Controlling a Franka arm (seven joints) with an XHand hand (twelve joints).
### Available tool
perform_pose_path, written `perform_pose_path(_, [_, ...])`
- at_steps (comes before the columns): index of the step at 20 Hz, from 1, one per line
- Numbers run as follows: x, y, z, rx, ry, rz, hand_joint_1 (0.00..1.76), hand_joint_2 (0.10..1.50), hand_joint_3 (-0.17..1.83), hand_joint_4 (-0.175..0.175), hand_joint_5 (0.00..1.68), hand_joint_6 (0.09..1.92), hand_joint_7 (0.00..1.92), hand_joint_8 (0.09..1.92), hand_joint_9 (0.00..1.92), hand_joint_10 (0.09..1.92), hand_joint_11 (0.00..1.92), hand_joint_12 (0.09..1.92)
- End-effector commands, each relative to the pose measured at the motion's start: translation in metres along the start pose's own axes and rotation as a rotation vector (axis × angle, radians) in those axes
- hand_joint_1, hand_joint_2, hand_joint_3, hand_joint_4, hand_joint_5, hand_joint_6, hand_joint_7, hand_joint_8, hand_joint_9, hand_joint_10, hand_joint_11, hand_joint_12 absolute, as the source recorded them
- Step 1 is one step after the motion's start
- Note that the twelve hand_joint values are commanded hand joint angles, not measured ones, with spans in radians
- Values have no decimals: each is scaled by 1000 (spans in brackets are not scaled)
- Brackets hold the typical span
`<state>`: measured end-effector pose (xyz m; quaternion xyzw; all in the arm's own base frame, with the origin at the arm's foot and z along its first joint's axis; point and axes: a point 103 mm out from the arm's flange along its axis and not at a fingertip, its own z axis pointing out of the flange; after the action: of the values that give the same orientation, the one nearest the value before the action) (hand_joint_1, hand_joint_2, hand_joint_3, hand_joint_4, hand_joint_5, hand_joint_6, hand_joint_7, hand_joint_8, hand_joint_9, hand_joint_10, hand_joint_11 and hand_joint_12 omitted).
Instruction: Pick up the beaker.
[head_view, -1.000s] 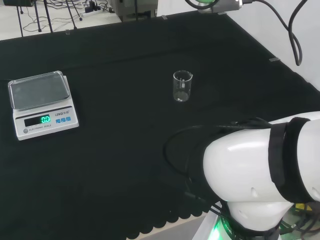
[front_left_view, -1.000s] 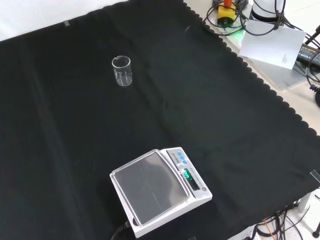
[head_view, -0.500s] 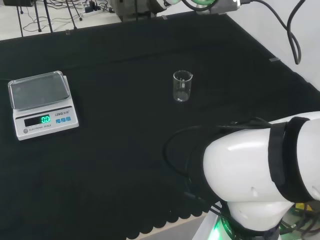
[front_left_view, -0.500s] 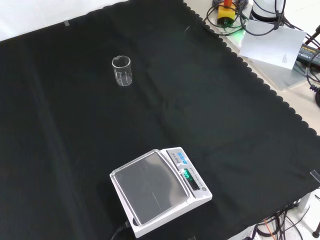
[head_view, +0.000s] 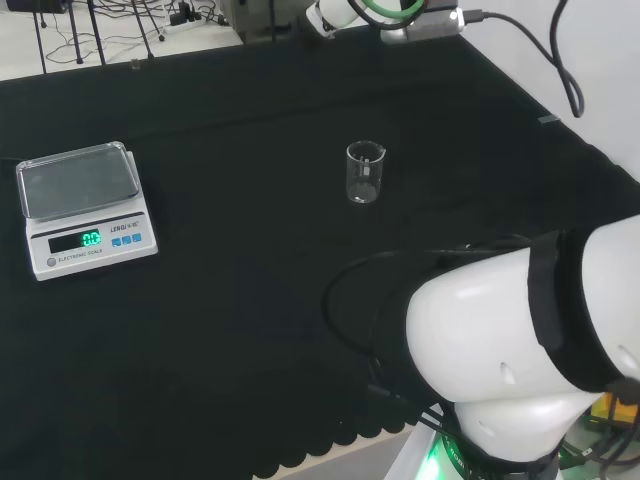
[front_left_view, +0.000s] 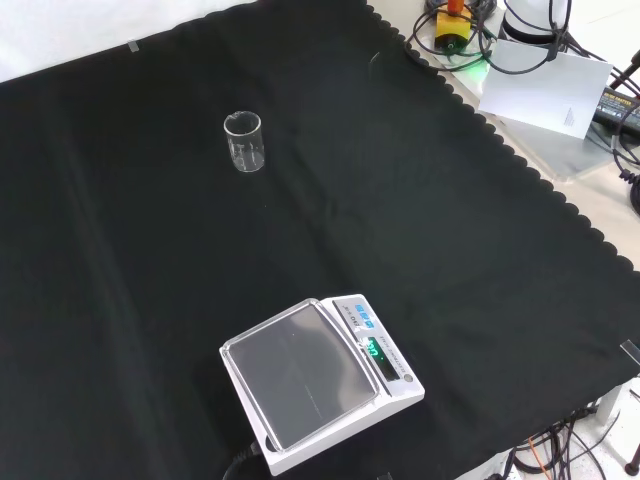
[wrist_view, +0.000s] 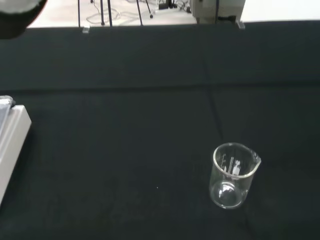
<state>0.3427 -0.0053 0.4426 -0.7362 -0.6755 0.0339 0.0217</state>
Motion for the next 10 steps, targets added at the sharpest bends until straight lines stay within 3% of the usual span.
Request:
perform_pose_path(1, [-17,43,42,29,33,15,633,694,282,7,140,87,69,683,152,835,0,1166])
perform_pose_path(6, [-31,73,79,-2,73,10,638,707,256,14,108,87,9,666,82,842,0,1085])
perform_pose_path(10, [-42,100,118,42,108,25,642,709,252,16,95,87,0,663,74,843,0,1072])
